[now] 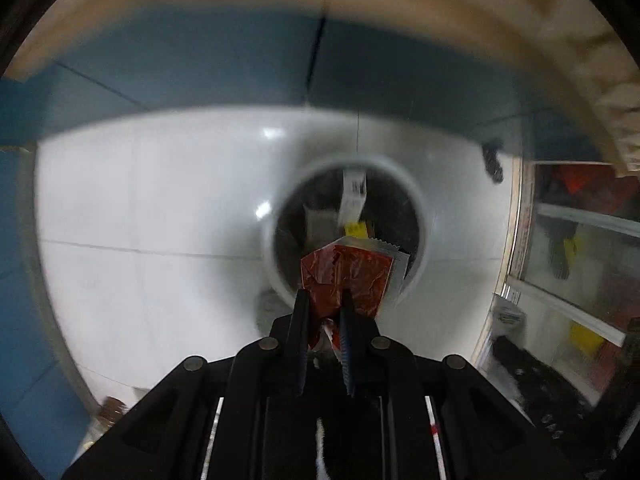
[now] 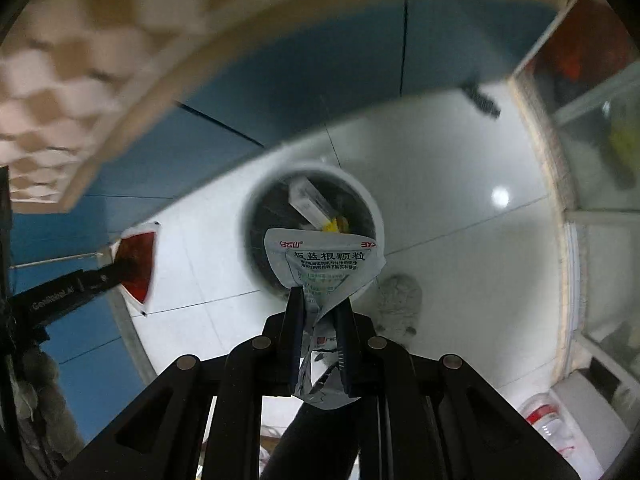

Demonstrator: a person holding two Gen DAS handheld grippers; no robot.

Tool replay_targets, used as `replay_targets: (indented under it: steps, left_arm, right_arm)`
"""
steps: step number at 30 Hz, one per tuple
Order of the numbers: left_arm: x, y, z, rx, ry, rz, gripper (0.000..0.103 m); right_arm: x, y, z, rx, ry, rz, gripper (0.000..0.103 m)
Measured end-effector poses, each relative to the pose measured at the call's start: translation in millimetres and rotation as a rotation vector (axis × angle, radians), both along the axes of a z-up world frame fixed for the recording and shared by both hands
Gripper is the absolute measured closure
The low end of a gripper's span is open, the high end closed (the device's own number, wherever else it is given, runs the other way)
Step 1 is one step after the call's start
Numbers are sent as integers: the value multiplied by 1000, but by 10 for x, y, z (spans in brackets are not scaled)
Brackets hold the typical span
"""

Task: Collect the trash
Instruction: 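Drop the red wrapper and white sachet into the trash bin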

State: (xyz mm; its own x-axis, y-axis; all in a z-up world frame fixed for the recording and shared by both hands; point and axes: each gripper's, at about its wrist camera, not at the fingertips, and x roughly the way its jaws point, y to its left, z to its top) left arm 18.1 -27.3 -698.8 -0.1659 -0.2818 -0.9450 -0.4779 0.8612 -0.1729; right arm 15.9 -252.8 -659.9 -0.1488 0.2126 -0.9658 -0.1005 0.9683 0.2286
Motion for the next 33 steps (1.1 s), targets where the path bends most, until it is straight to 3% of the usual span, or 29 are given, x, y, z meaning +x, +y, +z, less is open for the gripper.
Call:
replay_targets:
  steps: [5,9,10,11,13,15,16,18,21,24,27,33]
  left_arm:
    - [19,-226,-950,-2,71,-30,90]
    - [-92,-235,-1302,-4,84,-28,87]
    - [-115,-223,-1328,5,84,-33,80]
    - [-123,-205,-1327,14,82,-35,71]
    - [-153,-175,-1342,41,73,-22,19]
    - [-179,-126,-1291,80,62,-12,5]
    - [-189,-113,-1259,102,62,-13,5]
    - [-218,-92,-1216,139,51,-22,4]
    - [-234,-89,-1074,203,11,-47,4]
    - [-251,-87,-871,274,-40,-78,4]
    - [-303,-77,-687,290,-62,-79,4]
    - [-405,-75,-58,316,-97,-73,4]
  right_arm:
    - [-10,-51,-1227,33,84,0,87]
    - [-27,5,-1942,35,140,43,79]
    - [-33,19,-2069,31,152,50,77]
    - [-26,34,-2150,26,157,51,68]
    - [-22,30,-2259,17,158,57,63]
    - [-10,15,-2284,12,146,57,42]
    - [-7,1,-2284,22,145,55,29]
    - [2,-3,-2252,0,124,73,22]
    - [-5,43,-2156,-61,85,125,2]
    - [-10,132,-2039,-121,39,171,0]
    - [-25,214,-1897,-165,1,193,0]
    - [-20,251,-1436,-154,-24,180,0]
